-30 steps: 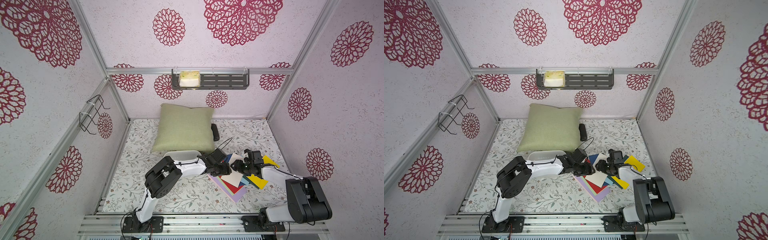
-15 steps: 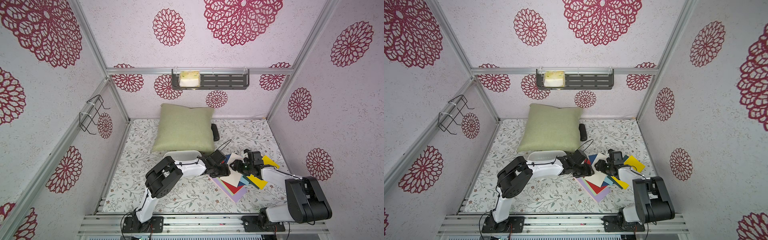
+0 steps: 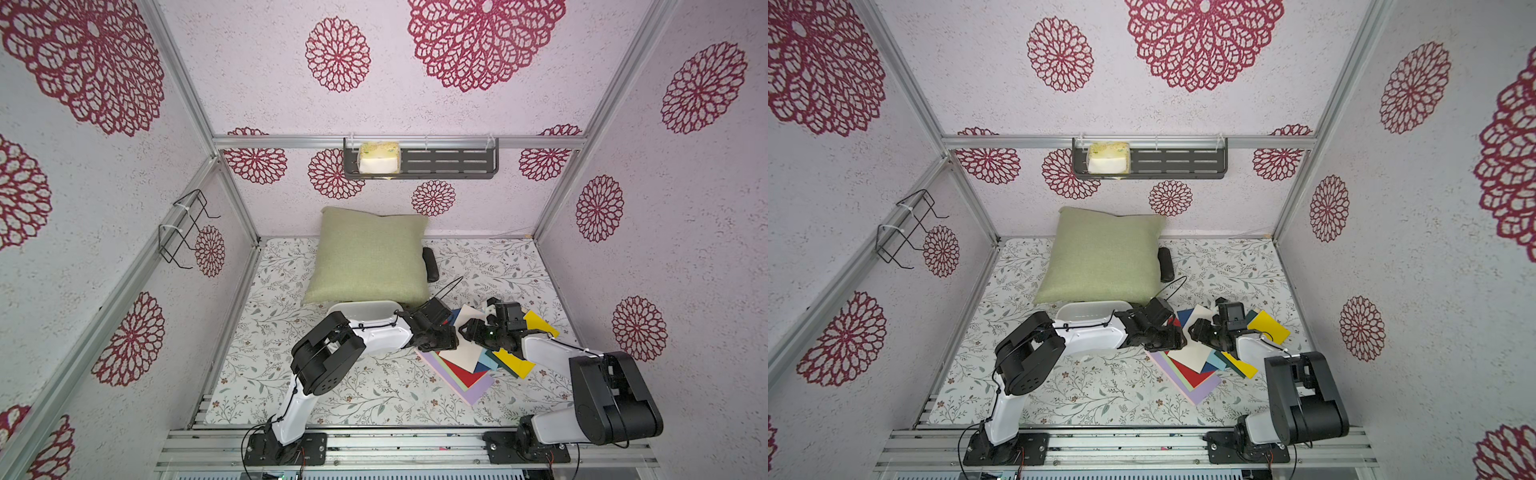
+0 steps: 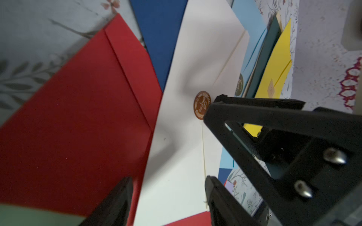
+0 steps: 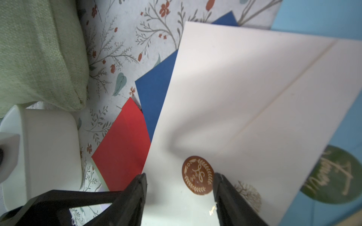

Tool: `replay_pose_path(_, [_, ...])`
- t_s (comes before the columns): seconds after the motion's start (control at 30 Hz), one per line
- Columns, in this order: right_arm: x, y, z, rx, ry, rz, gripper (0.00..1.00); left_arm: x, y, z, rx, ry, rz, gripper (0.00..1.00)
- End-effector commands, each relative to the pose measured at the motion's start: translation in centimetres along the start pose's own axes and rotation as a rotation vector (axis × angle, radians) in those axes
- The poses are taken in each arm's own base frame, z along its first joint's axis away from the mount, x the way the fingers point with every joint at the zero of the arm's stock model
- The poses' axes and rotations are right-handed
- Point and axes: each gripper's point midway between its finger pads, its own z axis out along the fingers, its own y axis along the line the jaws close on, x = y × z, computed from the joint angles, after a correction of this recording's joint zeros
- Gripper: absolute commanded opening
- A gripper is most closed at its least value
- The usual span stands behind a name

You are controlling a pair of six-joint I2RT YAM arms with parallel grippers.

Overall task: Put the sealed envelopes into the storage box
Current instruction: Pick up the envelope from the center of the board.

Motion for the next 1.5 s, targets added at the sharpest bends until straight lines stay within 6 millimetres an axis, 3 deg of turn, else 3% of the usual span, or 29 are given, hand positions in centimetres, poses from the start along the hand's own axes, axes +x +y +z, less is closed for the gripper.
replay_pose_path(0.0, [4.1, -2.4, 0.9, 0.07, 0.129, 0.036, 0.61, 0.6, -0.4, 1.2, 0.065, 0.044, -0.022, 0.65])
replay_pose_path(0.27, [4.1, -2.3, 0.9, 0.064, 0.131, 0.034, 0.61, 0.3, -1.2, 0.9, 0.159, 0.051, -0.087, 0.62])
replay_pose_path(0.43, [4.1, -2.2, 0.9, 0.06, 0.13, 0.03, 0.61, -0.6, -2.8, 0.1, 0.29, 0.035, -0.14, 0.62])
replay_pose_path(0.7, [4.2, -2.2, 0.8, 0.058, 0.128, 0.028, 0.61, -1.0, -3.8, 0.9, 0.376, 0.04, -0.18, 0.57])
replay_pose_path(0.8, [4.2, -2.2, 0.8, 0.057, 0.126, 0.028, 0.61, -1.1, -3.0, 1.2, 0.315, 0.035, -0.165, 0.5])
replay_pose_path(1.1, [3.3, -1.0, 0.1, 0.013, 0.093, 0.013, 0.61, -1.1, -2.4, 1.3, 0.264, 0.035, -0.151, 0.0])
replay_pose_path(1.13, [2.8, -0.6, -0.2, 0.003, 0.077, 0.008, 0.61, -1.2, -2.4, 1.2, 0.263, 0.031, -0.148, 0.0])
replay_pose_path(1.3, [-0.8, 2.6, -3.1, -0.079, -0.05, -0.054, 0.7, -2.4, -2.6, -1.4, 0.249, -0.016, -0.084, 0.0])
replay_pose_path(1.4, [-3.1, 5.3, -6.0, -0.164, -0.169, -0.112, 0.78, -4.0, -2.6, -4.7, 0.275, -0.076, -0.035, 0.0])
replay_pose_path(1.43, [-3.7, 6.3, -7.1, -0.2, -0.21, -0.134, 0.78, -4.9, -3.3, -7.2, 0.306, -0.117, -0.012, 0.0])
replay_pose_path(1.47, [-4.1, 7.2, -8.0, -0.234, -0.243, -0.15, 0.78, -5.5, -3.1, -8.5, 0.318, -0.138, -0.003, 0.0])
